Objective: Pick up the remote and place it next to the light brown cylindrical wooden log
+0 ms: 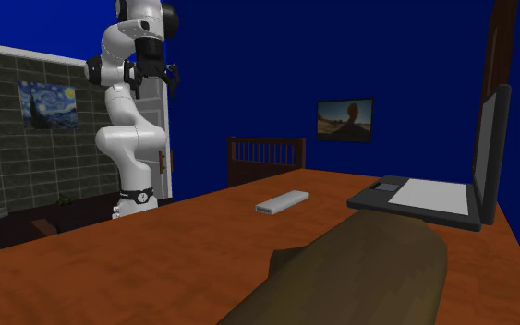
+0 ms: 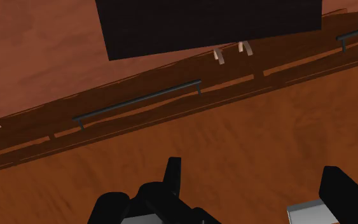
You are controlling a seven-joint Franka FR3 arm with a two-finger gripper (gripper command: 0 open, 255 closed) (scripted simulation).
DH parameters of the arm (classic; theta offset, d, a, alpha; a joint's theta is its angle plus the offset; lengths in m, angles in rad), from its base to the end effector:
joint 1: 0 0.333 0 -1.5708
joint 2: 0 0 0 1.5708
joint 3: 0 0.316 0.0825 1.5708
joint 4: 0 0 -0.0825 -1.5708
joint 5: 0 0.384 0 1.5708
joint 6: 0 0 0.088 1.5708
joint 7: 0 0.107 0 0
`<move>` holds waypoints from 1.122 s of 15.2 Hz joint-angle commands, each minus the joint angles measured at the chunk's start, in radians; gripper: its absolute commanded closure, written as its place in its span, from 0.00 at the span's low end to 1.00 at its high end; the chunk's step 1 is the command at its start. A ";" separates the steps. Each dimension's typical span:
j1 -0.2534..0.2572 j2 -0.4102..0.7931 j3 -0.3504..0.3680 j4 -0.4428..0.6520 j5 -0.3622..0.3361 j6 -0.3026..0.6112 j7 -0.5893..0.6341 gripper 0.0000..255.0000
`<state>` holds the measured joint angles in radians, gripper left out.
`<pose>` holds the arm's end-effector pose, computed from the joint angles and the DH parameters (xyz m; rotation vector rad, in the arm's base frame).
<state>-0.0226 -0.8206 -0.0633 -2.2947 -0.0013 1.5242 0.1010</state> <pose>0.2913 -0.0329 0.6249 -3.0839 0.2597 -0.0748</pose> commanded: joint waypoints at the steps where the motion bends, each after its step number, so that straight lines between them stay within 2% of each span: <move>1: 0.000 0.000 0.000 0.000 0.000 0.000 0.000 0.00; 9: -0.022 0.096 0.191 -0.083 0.117 0.180 0.340 0.00; 17: -0.060 0.313 0.374 -0.050 0.176 0.373 0.674 0.00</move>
<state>-0.0764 -0.5403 0.2865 -2.3499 0.1708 1.8670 0.7270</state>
